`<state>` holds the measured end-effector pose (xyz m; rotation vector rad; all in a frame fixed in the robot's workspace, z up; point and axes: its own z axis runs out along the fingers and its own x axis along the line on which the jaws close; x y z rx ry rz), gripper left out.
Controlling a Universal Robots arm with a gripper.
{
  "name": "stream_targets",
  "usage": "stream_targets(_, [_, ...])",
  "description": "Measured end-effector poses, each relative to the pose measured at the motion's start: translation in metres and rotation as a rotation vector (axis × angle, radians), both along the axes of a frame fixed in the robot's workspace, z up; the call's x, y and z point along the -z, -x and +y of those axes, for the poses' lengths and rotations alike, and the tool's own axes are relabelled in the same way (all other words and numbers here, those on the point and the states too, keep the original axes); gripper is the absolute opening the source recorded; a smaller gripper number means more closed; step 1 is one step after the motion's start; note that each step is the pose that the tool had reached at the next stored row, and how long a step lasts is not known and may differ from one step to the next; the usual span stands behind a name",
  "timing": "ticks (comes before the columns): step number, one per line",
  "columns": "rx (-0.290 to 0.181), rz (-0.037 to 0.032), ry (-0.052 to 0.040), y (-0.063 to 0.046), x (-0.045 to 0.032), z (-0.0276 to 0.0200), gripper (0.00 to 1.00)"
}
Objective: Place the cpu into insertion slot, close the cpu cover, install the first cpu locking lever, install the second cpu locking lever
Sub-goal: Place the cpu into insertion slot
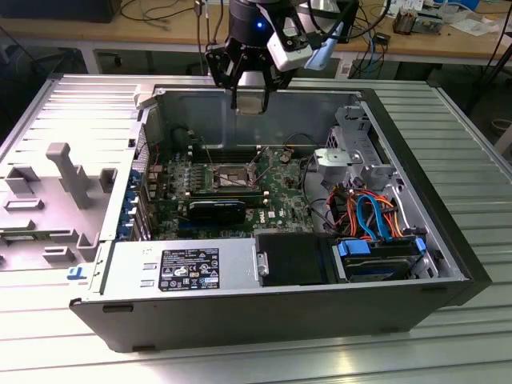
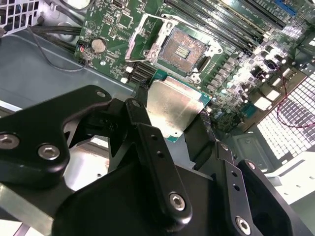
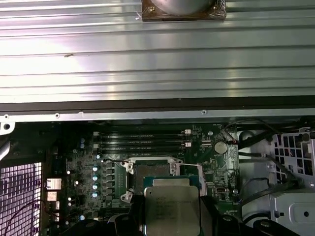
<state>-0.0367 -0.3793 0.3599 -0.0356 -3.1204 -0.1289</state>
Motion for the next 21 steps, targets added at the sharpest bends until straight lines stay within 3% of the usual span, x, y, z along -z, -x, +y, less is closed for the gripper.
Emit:
stream_targets(8, [0.0, -0.0001, 0.0045, 0.004, 0.0056, -0.0049, 0.54])
stream_targets(21, [0.0, -0.0001, 0.0096, 0.005, 0.0116, -0.0089, 0.54])
